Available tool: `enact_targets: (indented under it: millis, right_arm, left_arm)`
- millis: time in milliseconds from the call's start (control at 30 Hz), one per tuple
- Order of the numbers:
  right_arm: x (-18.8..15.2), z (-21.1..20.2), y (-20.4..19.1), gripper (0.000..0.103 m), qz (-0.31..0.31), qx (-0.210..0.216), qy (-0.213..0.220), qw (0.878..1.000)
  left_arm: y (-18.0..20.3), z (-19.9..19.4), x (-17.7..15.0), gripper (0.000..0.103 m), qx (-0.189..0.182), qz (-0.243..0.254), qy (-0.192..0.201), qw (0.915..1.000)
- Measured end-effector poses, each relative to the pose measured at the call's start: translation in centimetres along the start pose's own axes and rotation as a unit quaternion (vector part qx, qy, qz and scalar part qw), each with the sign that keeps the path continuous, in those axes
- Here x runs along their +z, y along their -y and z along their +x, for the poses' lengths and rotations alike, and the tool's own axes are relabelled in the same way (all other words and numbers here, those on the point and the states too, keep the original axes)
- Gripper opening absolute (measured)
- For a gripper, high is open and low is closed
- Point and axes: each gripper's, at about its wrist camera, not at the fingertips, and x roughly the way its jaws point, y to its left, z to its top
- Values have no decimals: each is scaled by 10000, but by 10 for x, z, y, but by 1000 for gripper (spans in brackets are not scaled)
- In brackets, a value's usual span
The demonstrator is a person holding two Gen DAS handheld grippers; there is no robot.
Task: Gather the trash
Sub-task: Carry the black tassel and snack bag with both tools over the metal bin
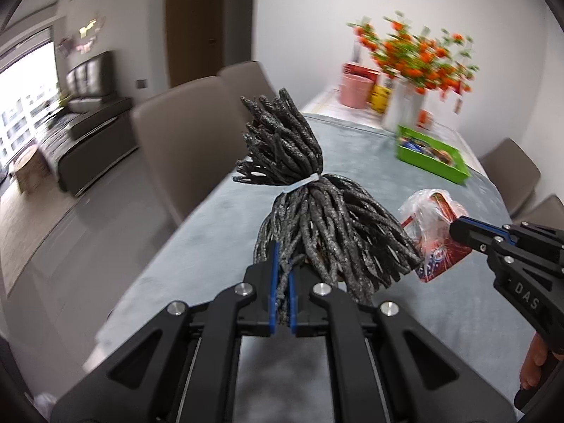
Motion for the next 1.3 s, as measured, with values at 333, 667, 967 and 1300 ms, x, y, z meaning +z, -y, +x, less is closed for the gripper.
enact_targets:
  millis: [333, 667, 967, 1300]
  right_arm:
    - [29, 17, -171, 2, -442, 489, 79, 9978]
    - [45, 61, -359, 2, -974, 1407, -180, 9851]
    - [77, 100, -469, 2, -1757, 2139, -287, 9605]
    - [80, 190, -544, 2, -2122, 2580, -795, 9392]
  left_arm:
    - [-169, -55, -26, 5, 513, -479, 116, 9975]
    - [-353, -106, -67, 5, 1375, -954, 10, 9859]
    - [-447, -125, -91, 5, 2233, -1725, -59, 9593]
    - [-508, -93, -113, 5, 2627, -2436, -218, 9334]
